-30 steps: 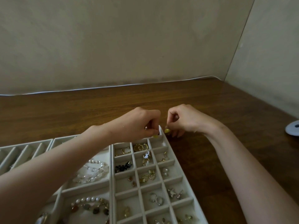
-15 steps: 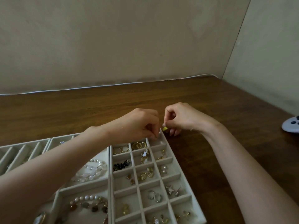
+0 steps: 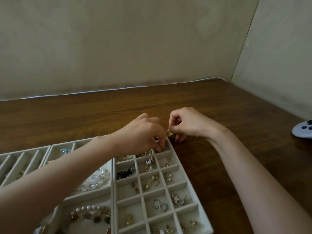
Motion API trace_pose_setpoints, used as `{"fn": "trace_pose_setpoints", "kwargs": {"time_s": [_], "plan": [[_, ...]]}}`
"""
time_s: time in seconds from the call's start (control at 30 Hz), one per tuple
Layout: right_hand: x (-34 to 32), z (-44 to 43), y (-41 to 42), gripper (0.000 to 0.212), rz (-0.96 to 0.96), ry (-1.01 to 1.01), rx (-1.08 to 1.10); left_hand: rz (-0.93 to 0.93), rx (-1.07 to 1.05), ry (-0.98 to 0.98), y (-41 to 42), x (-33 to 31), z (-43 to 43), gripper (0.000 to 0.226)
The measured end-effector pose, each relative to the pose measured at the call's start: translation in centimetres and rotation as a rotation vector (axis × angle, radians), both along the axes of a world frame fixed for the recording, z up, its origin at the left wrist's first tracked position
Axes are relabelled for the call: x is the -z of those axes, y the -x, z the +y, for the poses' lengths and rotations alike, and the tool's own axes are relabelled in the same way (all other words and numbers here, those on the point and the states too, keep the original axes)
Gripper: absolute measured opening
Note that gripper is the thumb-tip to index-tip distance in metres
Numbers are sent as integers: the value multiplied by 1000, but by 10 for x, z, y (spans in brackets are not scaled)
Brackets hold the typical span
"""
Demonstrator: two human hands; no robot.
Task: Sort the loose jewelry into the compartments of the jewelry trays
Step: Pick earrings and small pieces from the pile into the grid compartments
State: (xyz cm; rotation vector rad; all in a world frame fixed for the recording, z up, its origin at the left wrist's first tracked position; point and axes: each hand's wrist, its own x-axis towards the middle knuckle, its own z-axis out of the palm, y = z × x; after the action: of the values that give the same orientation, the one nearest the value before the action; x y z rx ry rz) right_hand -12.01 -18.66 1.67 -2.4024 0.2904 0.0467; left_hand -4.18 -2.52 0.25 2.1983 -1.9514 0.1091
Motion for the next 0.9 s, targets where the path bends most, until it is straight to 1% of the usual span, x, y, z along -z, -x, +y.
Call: {"fn": "trace_pose_setpoints", "kwargs": {"time_s": [0.1, 0.2, 0.3, 0.37, 0.43, 0.53, 0.6, 0.7, 0.83, 0.9], "plan": [[0, 1, 0, 5, 3, 7, 1, -61, -12, -90, 3, -5, -3, 3], [0, 0, 0, 5, -5, 1, 10, -122, 7, -146, 4, -10, -4, 8], [0, 0, 0, 8, -30, -26, 19, -87, 8, -47, -1, -10, 2, 9], [0, 0, 1, 10, -51, -46, 25, -18, -37, 63, -5, -10, 6, 9], [-2, -1, 1, 12, -66, -77, 39, 26, -97, 104, -7, -11, 8, 9], [-4, -2, 2, 18, -66, -154, 61, 17, -113, 52, -2, -11, 7, 11], [-5, -3, 3, 20, -75, -186, 72, -22, -106, -6, 3, -10, 5, 14], [-5, -4, 3, 17, -119, -217, 96, -124, -104, -129, 8, -10, -3, 17], [-3, -6, 1, 12, -156, -249, 122, -111, -126, -198, 11, -14, -11, 14], [-2, -6, 1, 9, -176, -232, 133, -145, -134, -225, 14, -16, -14, 18]]}}
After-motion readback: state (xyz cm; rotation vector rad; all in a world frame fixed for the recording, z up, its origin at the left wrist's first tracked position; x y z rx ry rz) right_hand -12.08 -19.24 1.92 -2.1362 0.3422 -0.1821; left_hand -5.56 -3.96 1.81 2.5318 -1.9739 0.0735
